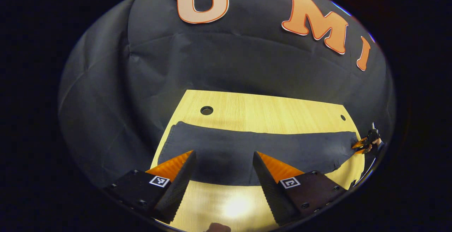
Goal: Grasp the waist and the cuffs of the jeans and fold them to make the two legs overlap; first hold the waist and fold one-third of the jeans toward the cuffs, then hold the cuffs and fold the remaining one-third in the same direction to finish folding.
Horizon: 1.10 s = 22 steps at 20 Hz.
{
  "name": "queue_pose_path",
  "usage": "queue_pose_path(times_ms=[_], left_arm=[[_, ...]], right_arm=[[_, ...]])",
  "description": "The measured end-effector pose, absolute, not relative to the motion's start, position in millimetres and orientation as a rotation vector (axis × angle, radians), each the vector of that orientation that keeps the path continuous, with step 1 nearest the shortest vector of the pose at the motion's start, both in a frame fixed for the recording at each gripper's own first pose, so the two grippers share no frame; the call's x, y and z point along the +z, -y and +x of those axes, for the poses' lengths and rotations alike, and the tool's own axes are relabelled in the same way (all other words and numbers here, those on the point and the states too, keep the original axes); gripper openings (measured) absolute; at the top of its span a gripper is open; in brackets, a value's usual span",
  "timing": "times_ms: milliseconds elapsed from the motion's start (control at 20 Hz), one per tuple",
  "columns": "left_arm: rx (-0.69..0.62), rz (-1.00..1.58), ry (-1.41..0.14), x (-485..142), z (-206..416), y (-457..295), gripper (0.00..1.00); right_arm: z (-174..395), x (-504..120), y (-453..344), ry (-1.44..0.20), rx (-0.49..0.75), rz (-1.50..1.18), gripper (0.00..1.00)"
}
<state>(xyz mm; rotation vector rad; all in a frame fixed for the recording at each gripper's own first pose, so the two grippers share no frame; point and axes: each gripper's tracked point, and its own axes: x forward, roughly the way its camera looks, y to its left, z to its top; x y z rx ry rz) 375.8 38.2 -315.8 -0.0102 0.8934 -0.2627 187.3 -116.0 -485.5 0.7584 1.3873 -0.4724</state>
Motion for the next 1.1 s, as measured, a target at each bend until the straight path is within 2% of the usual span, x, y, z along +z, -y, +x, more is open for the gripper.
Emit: queue_pose_path(times_ms=[50,100,300,800,1100], left_arm=[[-0.264,-0.012,-0.897,-317,374,-38,0.97],[-0.266,-0.013,-0.905,-318,375,-37,0.98],[-0.26,-0.02,-0.904,-315,376,-36,0.98],[-0.349,-0.02,-0.856,-312,382,-31,0.97],[-0.359,-0.054,-0.857,-311,383,-33,0.98]], right_arm=[[190,-480,106,-1.363,-0.479,0.761,0.36],[187,-482,112,-1.359,-0.471,0.756,0.19],[190,-465,109,-1.305,-0.44,0.745,0.19],[196,-391,86,-1.134,-0.413,0.741,0.18],[199,-318,68,-1.008,-0.3,0.699,0.18]])
